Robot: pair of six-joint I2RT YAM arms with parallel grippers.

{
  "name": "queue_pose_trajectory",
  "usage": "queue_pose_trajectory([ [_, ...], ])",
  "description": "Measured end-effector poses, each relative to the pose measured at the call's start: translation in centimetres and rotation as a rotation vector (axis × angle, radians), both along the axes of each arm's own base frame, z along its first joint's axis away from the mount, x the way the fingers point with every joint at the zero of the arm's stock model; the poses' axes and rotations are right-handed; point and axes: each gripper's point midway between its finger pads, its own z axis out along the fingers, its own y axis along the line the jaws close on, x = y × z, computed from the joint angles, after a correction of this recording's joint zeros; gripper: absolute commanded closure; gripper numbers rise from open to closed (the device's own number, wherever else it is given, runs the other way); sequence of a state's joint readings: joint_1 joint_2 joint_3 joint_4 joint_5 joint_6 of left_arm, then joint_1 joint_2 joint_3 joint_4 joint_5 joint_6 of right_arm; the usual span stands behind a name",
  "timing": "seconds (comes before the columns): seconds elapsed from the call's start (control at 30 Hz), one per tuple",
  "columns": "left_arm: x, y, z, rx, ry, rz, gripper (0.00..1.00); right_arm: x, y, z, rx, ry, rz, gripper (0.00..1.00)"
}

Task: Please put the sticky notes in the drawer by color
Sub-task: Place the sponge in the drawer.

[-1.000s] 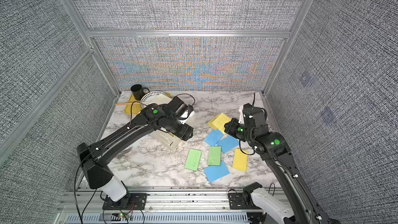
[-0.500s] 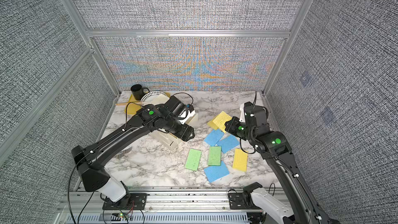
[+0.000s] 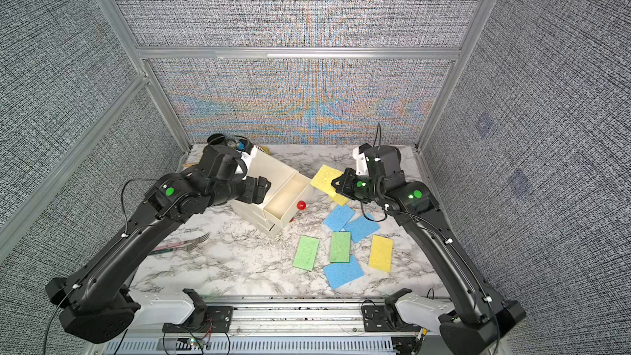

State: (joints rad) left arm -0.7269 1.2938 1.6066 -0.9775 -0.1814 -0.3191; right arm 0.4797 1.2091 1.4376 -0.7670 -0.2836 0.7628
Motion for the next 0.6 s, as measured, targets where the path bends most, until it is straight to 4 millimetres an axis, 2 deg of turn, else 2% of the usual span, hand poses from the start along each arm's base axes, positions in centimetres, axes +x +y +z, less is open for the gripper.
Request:
queue_pose_trajectory([
  [0.13, 0.2, 1.5, -1.1, 0.008, 0.006, 0.042, 0.14, 0.4, 2.6, -0.6, 0.002, 0.035, 0.045, 1.00],
  [0.3, 0.7, 2.2, -2.1, 0.011, 0.005, 0.068, 0.14, 1.3, 5.2, -1.1, 0.002, 0.062, 0.080, 1.00],
  [0.47, 1.4, 2.6, -2.8, 0.015, 0.002, 0.091, 0.14, 2.1, 6.5, -2.5, -0.011, 0.104, 0.082, 1.00],
  [0.6, 2.0, 2.9, -3.7, 0.030, -0.005, 0.096, 0.14, 2.2, 6.8, -3.6, -0.029, 0.137, 0.077, 1.00],
])
